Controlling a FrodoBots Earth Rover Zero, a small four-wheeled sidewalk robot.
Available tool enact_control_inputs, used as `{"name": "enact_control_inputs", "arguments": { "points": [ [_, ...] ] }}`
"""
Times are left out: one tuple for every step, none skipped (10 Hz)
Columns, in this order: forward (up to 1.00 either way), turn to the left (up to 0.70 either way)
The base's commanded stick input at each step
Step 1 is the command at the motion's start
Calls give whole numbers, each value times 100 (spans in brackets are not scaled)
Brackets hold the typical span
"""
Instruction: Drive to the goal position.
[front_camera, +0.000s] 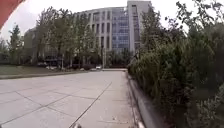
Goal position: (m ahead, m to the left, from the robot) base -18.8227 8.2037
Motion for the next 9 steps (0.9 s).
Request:
{"name": "enact_control_inputs", "arguments": {
  "points": [
    [45, 0],
    [45, 0],
    [45, 1],
    [45, 16],
    [45, 24],
    [45, 24],
    [45, 24],
    [45, 24],
    [45, 24]
  ]
}}
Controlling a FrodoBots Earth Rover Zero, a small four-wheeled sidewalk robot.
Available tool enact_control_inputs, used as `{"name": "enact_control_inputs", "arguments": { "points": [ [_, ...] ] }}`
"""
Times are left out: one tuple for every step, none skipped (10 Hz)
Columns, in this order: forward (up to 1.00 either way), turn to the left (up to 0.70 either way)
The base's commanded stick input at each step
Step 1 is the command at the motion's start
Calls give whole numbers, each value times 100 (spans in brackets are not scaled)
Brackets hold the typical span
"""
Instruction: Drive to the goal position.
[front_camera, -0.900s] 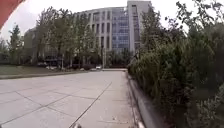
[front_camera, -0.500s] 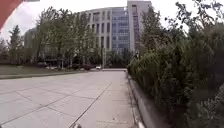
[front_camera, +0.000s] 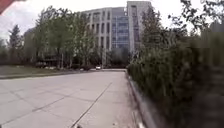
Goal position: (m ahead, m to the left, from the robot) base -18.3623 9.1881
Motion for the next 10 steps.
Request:
{"name": "enact_control_inputs", "arguments": {
  "points": [
    [45, 24],
    [45, 24],
    [45, 24],
    [45, 24],
    [45, 24],
    [45, 24],
    [45, 24],
    [45, 24],
    [45, 24],
    [45, 24]
  ]
}}
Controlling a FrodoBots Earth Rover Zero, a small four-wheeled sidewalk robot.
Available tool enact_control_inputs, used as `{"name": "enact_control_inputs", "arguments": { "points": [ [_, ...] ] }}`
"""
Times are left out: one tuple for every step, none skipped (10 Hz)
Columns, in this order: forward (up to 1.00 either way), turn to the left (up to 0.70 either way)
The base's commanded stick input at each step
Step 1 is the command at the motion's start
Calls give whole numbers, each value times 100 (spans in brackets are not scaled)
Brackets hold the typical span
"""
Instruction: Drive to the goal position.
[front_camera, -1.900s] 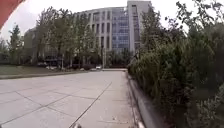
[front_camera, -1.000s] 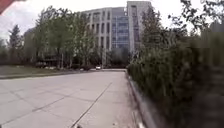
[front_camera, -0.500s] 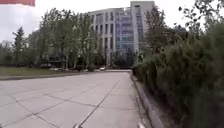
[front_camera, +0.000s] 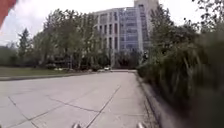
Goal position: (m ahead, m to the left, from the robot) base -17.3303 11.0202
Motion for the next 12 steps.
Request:
{"name": "enact_control_inputs", "arguments": {
  "points": [
    [45, 24],
    [45, 24],
    [45, 24],
    [45, 24],
    [45, 24],
    [45, 24],
    [45, 24],
    [45, 24],
    [45, 24],
    [45, 24],
    [45, 24],
    [45, 24]
  ]
}}
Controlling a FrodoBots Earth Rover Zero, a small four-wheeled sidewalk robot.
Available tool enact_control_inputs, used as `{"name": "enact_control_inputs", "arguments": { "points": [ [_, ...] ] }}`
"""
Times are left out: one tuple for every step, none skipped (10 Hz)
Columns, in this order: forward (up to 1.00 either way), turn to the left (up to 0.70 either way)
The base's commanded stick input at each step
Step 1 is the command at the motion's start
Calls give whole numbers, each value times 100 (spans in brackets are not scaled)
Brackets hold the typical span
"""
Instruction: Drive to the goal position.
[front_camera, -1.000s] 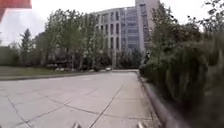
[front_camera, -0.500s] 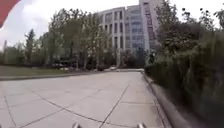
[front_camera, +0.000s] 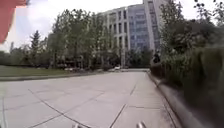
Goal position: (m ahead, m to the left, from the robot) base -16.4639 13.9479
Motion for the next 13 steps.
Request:
{"name": "enact_control_inputs", "arguments": {
  "points": [
    [45, 24],
    [45, 24],
    [45, 24],
    [45, 24],
    [45, 24],
    [45, 24],
    [45, 13],
    [45, 2],
    [19, 0],
    [0, 0],
    [0, 0],
    [0, 0],
    [0, 0]
  ]
}}
